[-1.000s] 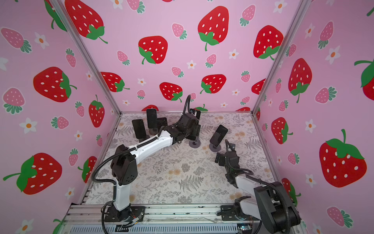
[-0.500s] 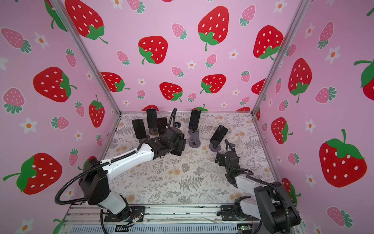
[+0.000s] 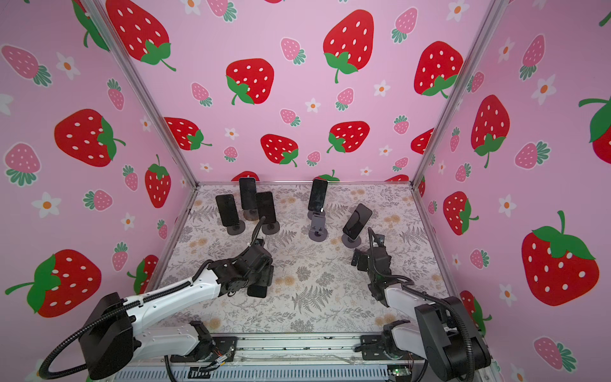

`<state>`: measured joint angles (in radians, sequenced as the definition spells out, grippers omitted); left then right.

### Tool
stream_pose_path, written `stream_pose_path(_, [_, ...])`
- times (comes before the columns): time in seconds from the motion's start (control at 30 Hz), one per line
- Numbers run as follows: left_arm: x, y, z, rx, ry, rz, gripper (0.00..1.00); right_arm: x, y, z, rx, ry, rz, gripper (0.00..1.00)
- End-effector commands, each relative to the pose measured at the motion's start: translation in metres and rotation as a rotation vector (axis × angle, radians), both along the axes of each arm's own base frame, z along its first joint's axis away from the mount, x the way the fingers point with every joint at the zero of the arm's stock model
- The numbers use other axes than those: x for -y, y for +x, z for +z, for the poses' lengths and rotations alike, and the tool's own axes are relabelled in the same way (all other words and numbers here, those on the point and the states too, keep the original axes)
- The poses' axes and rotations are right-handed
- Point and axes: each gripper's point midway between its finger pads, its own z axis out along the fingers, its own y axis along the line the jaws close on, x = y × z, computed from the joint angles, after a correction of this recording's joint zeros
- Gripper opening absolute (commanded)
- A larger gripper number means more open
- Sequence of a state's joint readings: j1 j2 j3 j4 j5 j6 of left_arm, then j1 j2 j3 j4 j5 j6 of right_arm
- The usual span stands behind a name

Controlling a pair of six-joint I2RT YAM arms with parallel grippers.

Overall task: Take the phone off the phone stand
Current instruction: 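Carry the pink-cased phone toward the robot with the left gripper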

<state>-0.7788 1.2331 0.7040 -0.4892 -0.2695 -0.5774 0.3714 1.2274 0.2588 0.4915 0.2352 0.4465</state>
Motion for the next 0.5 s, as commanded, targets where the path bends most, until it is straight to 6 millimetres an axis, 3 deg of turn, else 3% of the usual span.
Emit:
stream_pose_path(0.0, [-0.008,-0.009,-0.009,-0.033,-0.021,0.065,0.7,0.001,0.001,0.006,0.015,0.005,-0.018,1.0])
stream_pose_path(0.17, [-0.003,-0.011,-0.026,-0.046,-0.057,0.042,0.7,0.001,0.002,0.005,0.012,0.003,-0.018,1.0])
stream_pose_path(0.47, [-0.011,-0.011,-0.057,-0.096,-0.058,0.072,0.7,0.002,0.002,0.005,0.011,0.002,-0.022,1.0])
